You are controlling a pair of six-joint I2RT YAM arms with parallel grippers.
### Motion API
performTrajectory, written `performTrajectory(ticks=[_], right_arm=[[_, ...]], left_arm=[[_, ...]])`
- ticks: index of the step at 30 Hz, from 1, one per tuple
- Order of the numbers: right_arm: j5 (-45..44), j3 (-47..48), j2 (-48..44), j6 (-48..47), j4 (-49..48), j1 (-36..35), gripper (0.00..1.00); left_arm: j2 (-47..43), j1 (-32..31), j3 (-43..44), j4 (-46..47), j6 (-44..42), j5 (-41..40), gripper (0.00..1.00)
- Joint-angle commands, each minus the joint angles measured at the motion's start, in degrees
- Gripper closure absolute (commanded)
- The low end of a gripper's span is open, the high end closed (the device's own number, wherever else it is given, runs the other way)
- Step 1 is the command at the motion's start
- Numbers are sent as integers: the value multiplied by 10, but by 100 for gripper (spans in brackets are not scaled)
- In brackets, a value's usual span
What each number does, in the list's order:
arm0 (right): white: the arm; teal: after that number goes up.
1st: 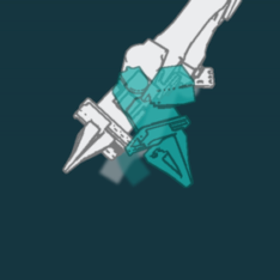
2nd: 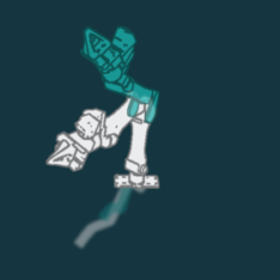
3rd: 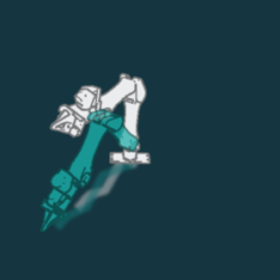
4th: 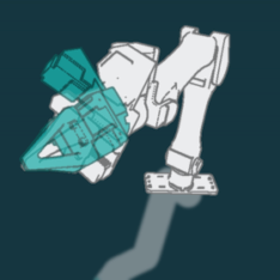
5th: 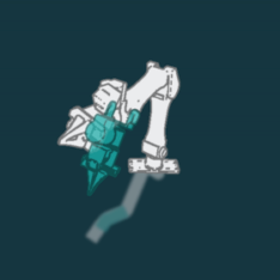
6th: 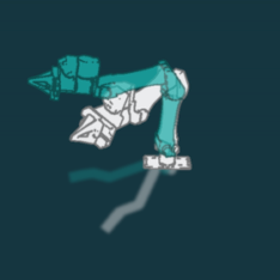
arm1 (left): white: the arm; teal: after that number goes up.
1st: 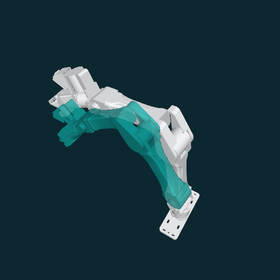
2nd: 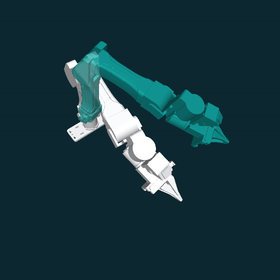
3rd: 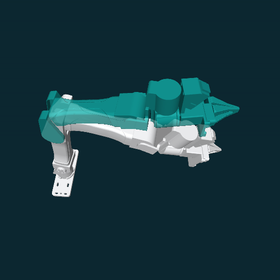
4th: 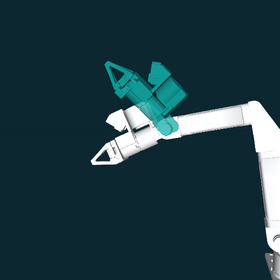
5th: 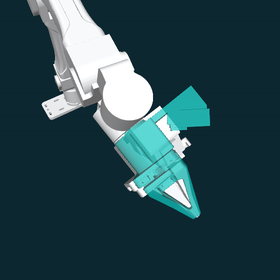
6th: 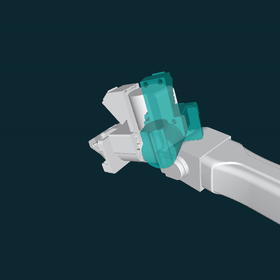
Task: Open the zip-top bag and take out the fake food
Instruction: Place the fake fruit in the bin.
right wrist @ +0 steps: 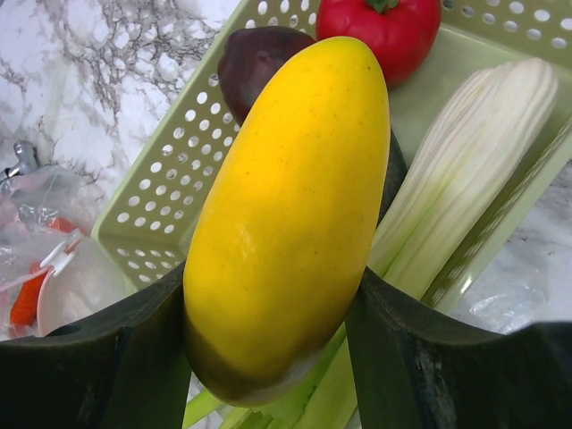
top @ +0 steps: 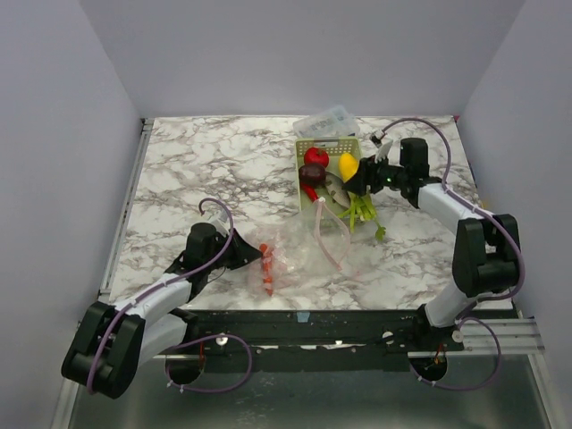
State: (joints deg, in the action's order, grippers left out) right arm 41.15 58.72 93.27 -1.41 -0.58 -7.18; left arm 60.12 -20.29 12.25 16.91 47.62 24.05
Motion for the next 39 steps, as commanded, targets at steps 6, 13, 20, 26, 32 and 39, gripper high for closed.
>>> performTrajectory(ticks=[6, 13, 20, 26, 32, 39], right_arm=[[-43, 56, 47, 3, -14, -6, 62], [-53, 85, 85, 2, -9, -7, 62], [-69, 121, 130, -2, -2, -9, 60], [-91, 156, 172, -16, 29, -9, 57], [-100, 184, 203, -19, 40, -11, 57], [-106, 241, 248, -27, 80, -26, 52]], left_arm=[[-37, 3, -1, -30, -23, 0, 80], [-45, 3, 0, -34, -25, -5, 68], [-57, 4, 5, -47, -31, -3, 62], [-88, 6, 4, -70, -34, -7, 55], [-138, 7, 2, -113, -37, -22, 43], [-196, 8, -9, -156, -35, -36, 34]])
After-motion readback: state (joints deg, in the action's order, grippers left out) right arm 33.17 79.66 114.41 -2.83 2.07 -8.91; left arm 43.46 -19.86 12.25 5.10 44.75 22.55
